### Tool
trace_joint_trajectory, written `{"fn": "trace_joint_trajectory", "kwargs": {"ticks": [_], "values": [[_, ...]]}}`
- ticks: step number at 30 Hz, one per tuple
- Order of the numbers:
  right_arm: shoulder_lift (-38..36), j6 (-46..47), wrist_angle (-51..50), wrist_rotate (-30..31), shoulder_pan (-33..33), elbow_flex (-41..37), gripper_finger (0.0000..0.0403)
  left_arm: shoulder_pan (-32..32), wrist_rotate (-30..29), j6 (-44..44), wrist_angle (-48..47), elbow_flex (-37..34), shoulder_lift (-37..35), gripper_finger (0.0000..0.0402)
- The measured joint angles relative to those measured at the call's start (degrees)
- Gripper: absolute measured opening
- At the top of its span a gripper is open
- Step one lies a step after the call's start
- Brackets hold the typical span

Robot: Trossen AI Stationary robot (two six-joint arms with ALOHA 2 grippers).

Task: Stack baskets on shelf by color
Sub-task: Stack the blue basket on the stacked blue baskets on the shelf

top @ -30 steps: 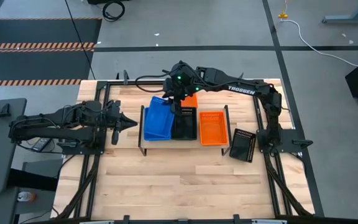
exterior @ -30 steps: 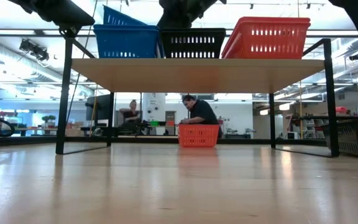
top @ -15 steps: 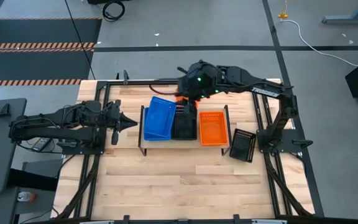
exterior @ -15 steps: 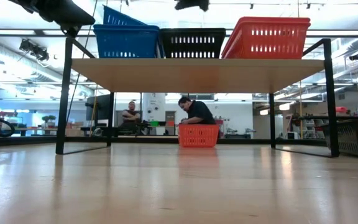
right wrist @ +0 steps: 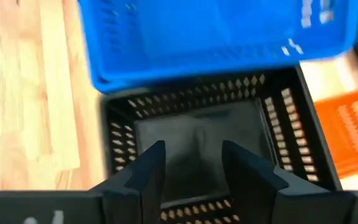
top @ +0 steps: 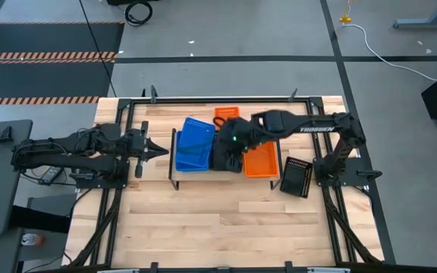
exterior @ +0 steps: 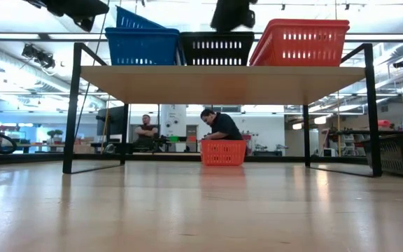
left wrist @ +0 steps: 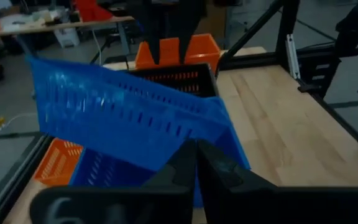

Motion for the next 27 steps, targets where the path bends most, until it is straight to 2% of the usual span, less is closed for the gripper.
{"fn": "trace_joint_trajectory", "kwargs": {"ticks": [5,9,14,18,23,27], "values": [[-1.24,1.13,2.99,9.0,6.03,0.02,0.0162,-0.1,1.98,1.47,2.94,0.0,0.0,0.0024],[-3.32,2.44,2.93,19.89,11.49,0.0,0.0157,-0.58,4.0,3.63,5.48,0.0,0.0,0.0025],[-6.86,2.96,6.74,29.77,16.81,-5.91,0.015,-2.18,3.23,5.33,10.43,0.0,0.45,0.0029],[-11.0,3.54,12.13,30.66,17.12,-12.81,0.0144,-2.59,1.39,1.98,14.44,0.0,2.62,0.0053],[-17.44,3.94,19.55,30.82,16.78,-20.11,0.0139,-2.59,-0.06,-0.95,21.79,0.05,7.38,0.0114],[-22.88,3.33,25.13,30.71,18.13,-26.12,0.0139,-2.59,-0.21,-0.96,22.68,2.19,10.71,0.0162]]}}
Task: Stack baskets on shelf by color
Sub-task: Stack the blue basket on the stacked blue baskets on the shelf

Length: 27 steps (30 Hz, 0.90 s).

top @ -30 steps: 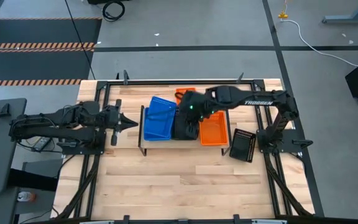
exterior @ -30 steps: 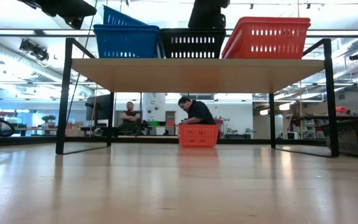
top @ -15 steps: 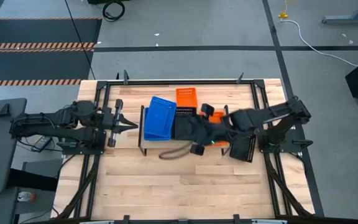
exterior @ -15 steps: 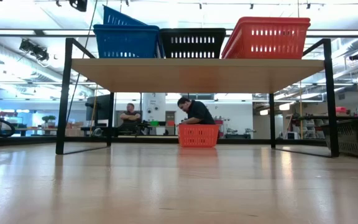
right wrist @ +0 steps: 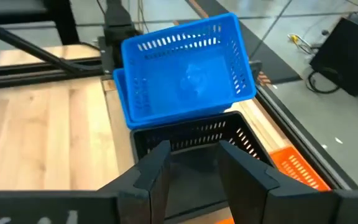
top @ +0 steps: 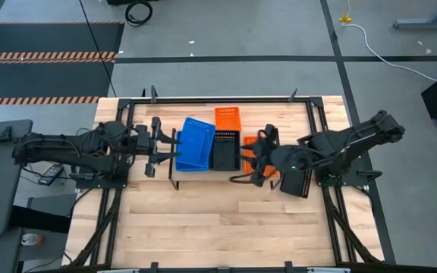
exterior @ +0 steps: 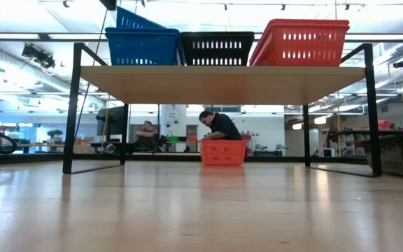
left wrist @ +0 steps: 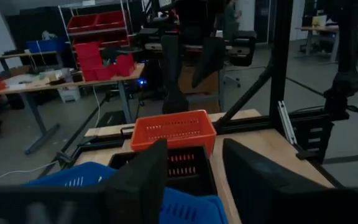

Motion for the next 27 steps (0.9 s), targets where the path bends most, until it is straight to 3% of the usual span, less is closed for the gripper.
{"fn": "trace_joint_trajectory", "kwargs": {"ticks": [5,10,17,22,27], "values": [[-5.65,-0.23,4.88,-0.26,1.85,-8.9,0.0139,-0.4,-1.62,0.5,-5.86,4.71,3.5,0.0195],[-9.07,-0.52,10.49,-0.29,2.19,-15.84,0.0139,-1.61,-8.86,2.36,-25.41,16.16,8.96,0.0197],[-12.15,-7.65,14.73,1.45,1.08,-16.98,0.0139,-3.17,-17.03,6.5,-49.6,30.8,18.07,0.0193],[-15.57,-16.66,23.2,1.46,0.0,-16.96,0.0139,-6.9,-17.0,9.21,-55.89,36.93,22.84,0.0193],[-18.07,-19.4,24.05,1.49,-0.32,-16.94,0.0139,-14.54,-19.11,9.87,-57.5,42.19,28.21,0.0193]]}}
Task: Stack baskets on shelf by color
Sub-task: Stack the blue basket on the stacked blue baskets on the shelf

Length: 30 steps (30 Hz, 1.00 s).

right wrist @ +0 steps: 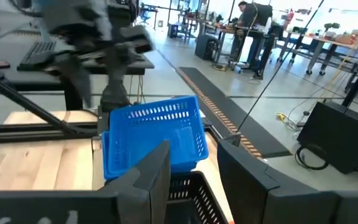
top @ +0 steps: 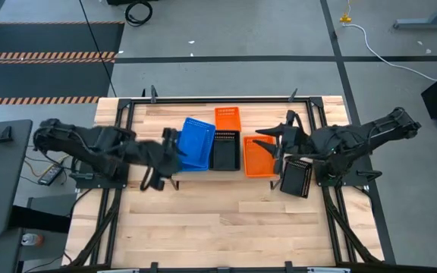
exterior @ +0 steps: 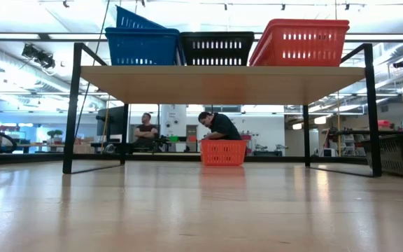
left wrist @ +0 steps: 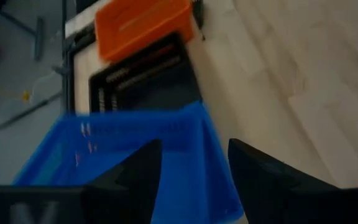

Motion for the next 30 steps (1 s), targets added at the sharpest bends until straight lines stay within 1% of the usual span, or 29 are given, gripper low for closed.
{"fn": "trace_joint_trajectory", "kwargs": {"ticks": [4,6,8,12,15,17,25,30], "values": [[-0.03,0.8,-3.19,-0.06,0.01,0.0,0.0139,-5.45,-7.03,0.27,-4.01,4.76,5.73,0.0191],[0.39,2.27,-3.95,0.03,-0.02,-0.74,0.0139,-7.36,-12.37,0.06,-6.71,7.17,9.15,0.0191],[0.7,2.86,-4.33,0.46,-0.28,-2.3,0.0139,-8.41,-15.42,-0.74,-10.49,9.95,12.2,0.0193],[-0.1,4.47,-5.62,3.33,-0.92,-2.69,0.0139,-7.62,-15.26,-5.16,-18.06,16.64,17.45,0.0193],[-0.79,5.42,-5.76,3.63,-1.01,-2.67,0.0139,-6.15,-11.87,-8.77,-24.15,21.13,20.56,0.0194],[-0.95,5.44,-5.78,3.54,-0.93,-2.67,0.0139,-5.35,-9.51,-10.49,-26.29,23.17,22.17,0.0194],[-0.95,5.5,-5.88,3.35,-0.63,-2.67,0.0139,-3.09,-9.11,-13.07,-33.86,24.02,26.72,0.0192],[-0.93,6.14,-6.3,2.21,-0.5,-2.67,0.0139,-1.6,-12.96,-14.28,-34.68,24.02,28.68,0.0192]]}}
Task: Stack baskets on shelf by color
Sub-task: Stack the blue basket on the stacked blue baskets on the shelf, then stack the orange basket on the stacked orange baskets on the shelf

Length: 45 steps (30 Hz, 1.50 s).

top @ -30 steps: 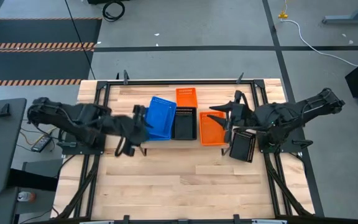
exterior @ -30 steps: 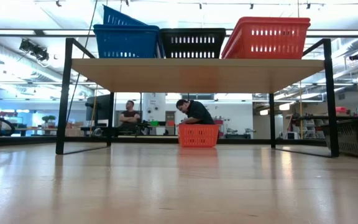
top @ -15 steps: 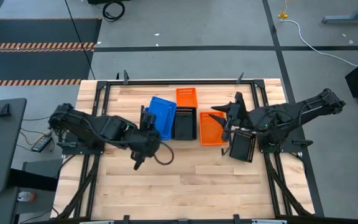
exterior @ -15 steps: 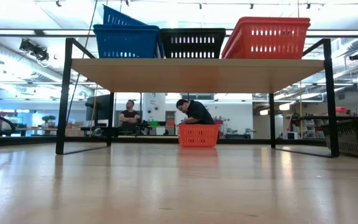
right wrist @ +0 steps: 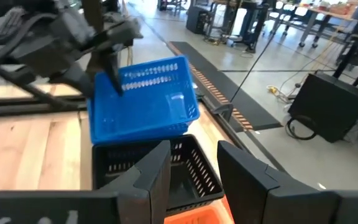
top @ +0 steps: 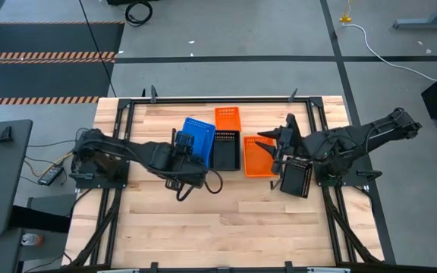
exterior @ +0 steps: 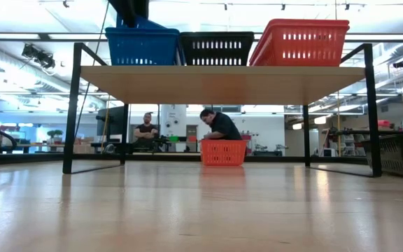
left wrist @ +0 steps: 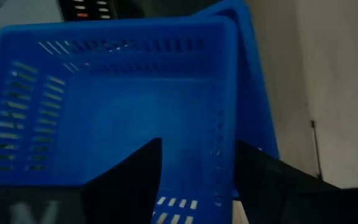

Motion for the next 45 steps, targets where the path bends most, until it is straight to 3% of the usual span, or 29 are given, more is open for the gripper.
{"fn": "trace_joint_trajectory", "kwargs": {"ticks": [7,15,17,23,33,41,45], "values": [[0.02,3.58,-5.47,-1.02,2.43,0.0,0.0139,0.99,0.19,-3.65,-0.13,0.0,0.83,0.0161],[0.02,4.45,-6.22,-1.01,4.75,0.0,0.0139,-1.06,1.12,-7.4,-0.04,0.0,0.83,0.0029],[0.02,4.48,-6.22,-1.01,5.34,0.0,0.0139,-1.69,1.75,-7.43,0.19,0.0,0.81,0.0014],[0.02,4.66,-6.21,-1.0,7.18,0.0,0.0139,-2.11,5.81,-9.17,0.02,-0.02,0.81,0.0042],[0.02,5.4,-6.16,-0.77,8.19,0.02,0.0139,-2.11,7.29,-10.64,0.04,2.42,0.76,0.0046],[0.02,5.4,-6.12,-0.78,8.19,0.04,0.0139,0.42,0.9,-4.69,1.6,12.61,0.76,0.007],[0.02,5.58,-6.11,-0.78,8.19,0.04,0.0139,5.72,2.04,1.15,6.03,18.28,0.76,0.0069]]}}
